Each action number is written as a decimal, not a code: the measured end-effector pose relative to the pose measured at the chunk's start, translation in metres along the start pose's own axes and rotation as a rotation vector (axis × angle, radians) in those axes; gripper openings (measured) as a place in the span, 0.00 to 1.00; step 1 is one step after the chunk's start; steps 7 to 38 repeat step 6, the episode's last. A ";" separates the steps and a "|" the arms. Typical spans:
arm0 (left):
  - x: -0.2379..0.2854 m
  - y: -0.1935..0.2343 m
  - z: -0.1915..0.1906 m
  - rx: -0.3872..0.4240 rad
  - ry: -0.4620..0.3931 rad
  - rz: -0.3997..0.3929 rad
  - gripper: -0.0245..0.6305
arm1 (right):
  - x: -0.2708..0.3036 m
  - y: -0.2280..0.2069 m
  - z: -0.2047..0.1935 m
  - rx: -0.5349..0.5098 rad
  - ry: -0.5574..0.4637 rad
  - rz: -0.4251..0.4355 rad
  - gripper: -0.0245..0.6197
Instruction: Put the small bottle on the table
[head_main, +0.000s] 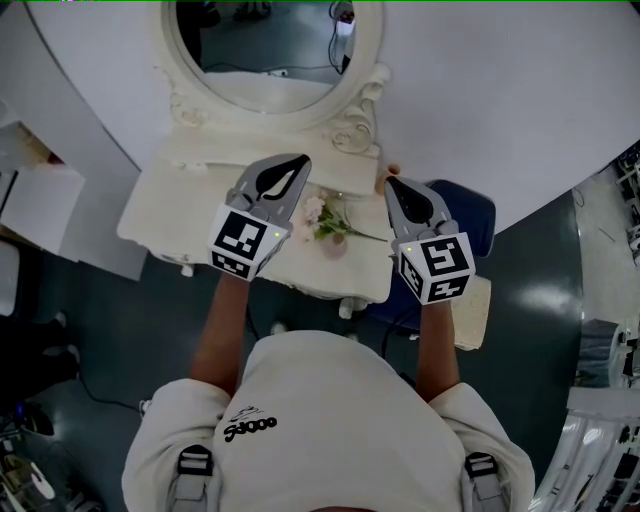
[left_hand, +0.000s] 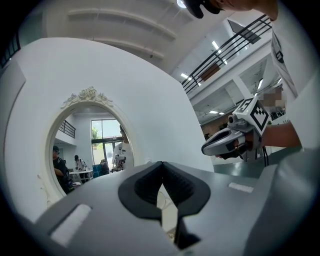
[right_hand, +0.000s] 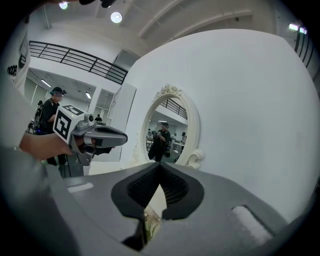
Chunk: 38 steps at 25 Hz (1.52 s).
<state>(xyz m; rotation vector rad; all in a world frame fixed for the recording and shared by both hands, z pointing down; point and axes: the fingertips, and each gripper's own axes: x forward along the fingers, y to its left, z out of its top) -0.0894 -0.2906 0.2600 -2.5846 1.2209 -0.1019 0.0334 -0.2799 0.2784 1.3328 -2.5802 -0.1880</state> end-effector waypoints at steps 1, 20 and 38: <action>-0.002 0.000 -0.001 -0.001 0.004 0.001 0.07 | 0.000 0.002 0.000 0.000 0.001 0.004 0.04; -0.014 0.001 -0.008 0.001 0.031 -0.004 0.07 | 0.006 0.017 0.001 0.000 0.003 0.022 0.04; -0.014 0.001 -0.008 0.001 0.031 -0.004 0.07 | 0.006 0.017 0.001 0.000 0.003 0.022 0.04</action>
